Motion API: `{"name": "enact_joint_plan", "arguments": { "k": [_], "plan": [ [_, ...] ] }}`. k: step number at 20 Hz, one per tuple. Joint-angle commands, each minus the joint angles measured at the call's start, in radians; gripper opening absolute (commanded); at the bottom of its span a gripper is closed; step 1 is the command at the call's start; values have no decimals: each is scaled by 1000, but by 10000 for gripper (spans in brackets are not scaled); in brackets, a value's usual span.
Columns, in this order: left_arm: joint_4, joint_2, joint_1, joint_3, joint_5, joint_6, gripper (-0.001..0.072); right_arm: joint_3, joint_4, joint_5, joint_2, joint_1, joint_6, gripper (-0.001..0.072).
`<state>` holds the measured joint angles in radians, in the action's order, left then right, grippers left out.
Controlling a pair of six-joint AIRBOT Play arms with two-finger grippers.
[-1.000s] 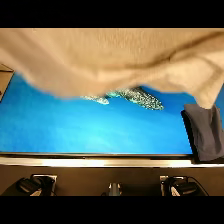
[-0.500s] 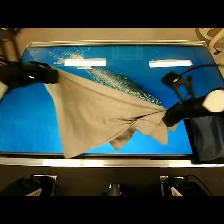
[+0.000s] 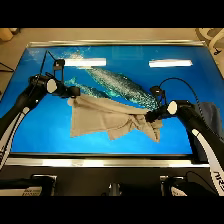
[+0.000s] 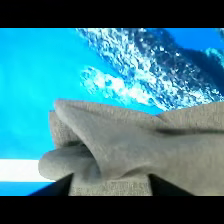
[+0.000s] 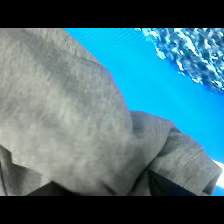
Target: Fold the shirts.
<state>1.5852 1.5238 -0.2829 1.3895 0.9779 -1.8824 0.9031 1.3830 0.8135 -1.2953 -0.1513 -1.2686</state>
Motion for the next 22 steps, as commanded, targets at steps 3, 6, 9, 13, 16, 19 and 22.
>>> {"name": "enact_joint_plan", "arguments": {
  "k": [3, 6, 9, 13, 16, 19, 22],
  "plan": [
    [-67, 38, 98, 105, 315, 177, 720, 158, 198, 239, 8, 9, 124, 707],
    [-92, -34, 186, 61, 471, 223, 720, 250, 185, 419, 74, 105, 243, 686],
    [-222, -122, 219, -167, 438, 233, 717, 233, 18, 521, 92, 213, 251, 667],
    [-344, -139, 217, -449, 298, 279, 707, 172, -26, 589, 92, 222, 316, 667],
    [-433, -133, 206, -532, 208, 290, 705, 163, -40, 597, 91, 222, 324, 666],
    [-461, -122, 180, -551, 150, 290, 595, 163, -40, 590, 91, 222, 324, 665],
    [-475, -122, 154, -550, 100, 282, 595, 163, -40, 591, 91, 222, 324, 665]
  ]
}}
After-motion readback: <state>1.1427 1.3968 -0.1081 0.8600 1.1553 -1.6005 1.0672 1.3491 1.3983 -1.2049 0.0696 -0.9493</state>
